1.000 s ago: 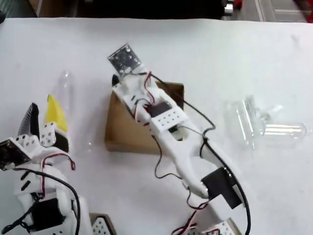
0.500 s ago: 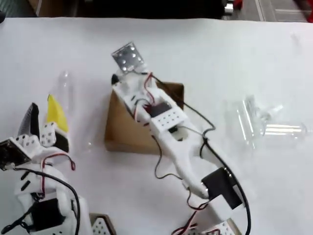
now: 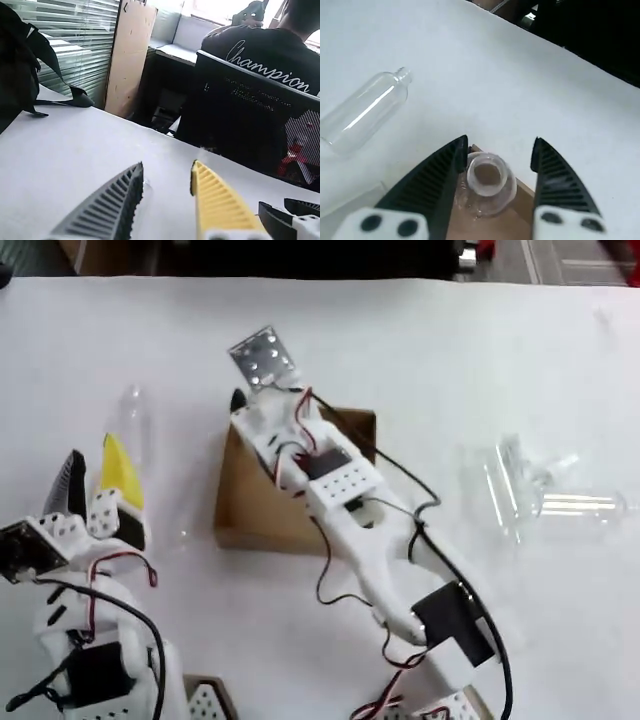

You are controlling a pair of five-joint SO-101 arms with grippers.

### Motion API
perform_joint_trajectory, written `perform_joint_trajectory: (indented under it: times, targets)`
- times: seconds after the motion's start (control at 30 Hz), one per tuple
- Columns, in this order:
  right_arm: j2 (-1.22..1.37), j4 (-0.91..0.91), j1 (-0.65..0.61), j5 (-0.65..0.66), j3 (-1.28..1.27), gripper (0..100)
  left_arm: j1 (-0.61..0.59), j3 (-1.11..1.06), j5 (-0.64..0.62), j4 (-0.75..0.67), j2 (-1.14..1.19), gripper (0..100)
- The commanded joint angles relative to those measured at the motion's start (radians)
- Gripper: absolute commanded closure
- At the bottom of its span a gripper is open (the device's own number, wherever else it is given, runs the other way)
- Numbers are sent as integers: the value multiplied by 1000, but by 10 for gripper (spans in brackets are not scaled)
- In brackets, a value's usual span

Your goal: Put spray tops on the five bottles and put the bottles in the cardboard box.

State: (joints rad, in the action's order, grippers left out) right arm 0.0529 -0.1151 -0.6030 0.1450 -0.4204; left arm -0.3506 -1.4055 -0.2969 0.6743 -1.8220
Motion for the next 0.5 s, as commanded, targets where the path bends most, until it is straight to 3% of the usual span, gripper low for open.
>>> perform_joint_trajectory:
  times: [0.0, 0.47]
  targets:
    - [-35, 18, -7, -5, 6, 812, 13, 6, -6, -31, -7, 849]
    - [-73, -7, -8, -5, 11, 811, 13, 3, -6, -31, -7, 849]
